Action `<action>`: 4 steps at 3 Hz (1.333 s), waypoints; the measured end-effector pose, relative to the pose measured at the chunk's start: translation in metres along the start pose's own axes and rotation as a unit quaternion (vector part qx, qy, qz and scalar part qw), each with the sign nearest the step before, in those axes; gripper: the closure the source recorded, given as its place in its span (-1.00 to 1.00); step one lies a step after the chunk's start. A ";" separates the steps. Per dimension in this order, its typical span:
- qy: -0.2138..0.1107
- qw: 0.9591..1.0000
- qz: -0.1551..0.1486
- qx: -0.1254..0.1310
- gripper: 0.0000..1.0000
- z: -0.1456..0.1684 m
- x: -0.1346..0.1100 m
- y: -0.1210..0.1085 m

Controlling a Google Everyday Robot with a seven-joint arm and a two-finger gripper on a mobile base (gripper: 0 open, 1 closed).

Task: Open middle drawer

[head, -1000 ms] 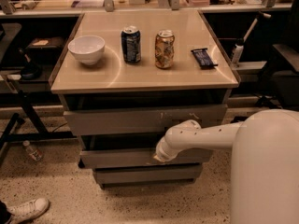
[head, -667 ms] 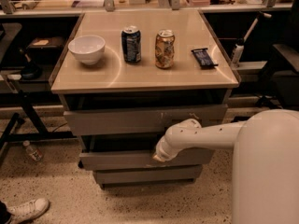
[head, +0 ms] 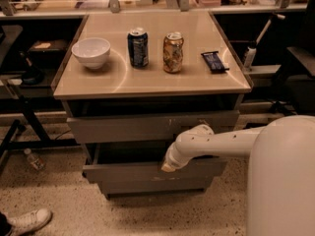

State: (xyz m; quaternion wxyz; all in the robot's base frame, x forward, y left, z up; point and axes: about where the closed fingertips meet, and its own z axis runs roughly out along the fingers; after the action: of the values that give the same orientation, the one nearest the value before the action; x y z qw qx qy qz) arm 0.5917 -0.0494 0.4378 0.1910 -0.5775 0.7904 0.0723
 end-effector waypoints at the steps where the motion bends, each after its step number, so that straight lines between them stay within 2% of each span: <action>1: 0.009 1.000 0.007 -0.003 1.00 -0.003 0.007 0.010; 2: 0.018 1.000 0.014 -0.005 1.00 -0.005 0.013 0.020; 3: 0.026 1.000 0.014 -0.001 1.00 -0.009 0.015 0.020; 4: 0.038 0.999 0.031 -0.003 1.00 -0.015 0.020 0.029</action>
Offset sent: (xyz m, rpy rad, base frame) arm -0.2017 -0.0797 0.0167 -0.2076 0.2525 -0.2191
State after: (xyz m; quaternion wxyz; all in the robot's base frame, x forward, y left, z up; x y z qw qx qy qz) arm 0.5563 -0.0630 0.4410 0.1572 -0.5559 0.8141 0.0586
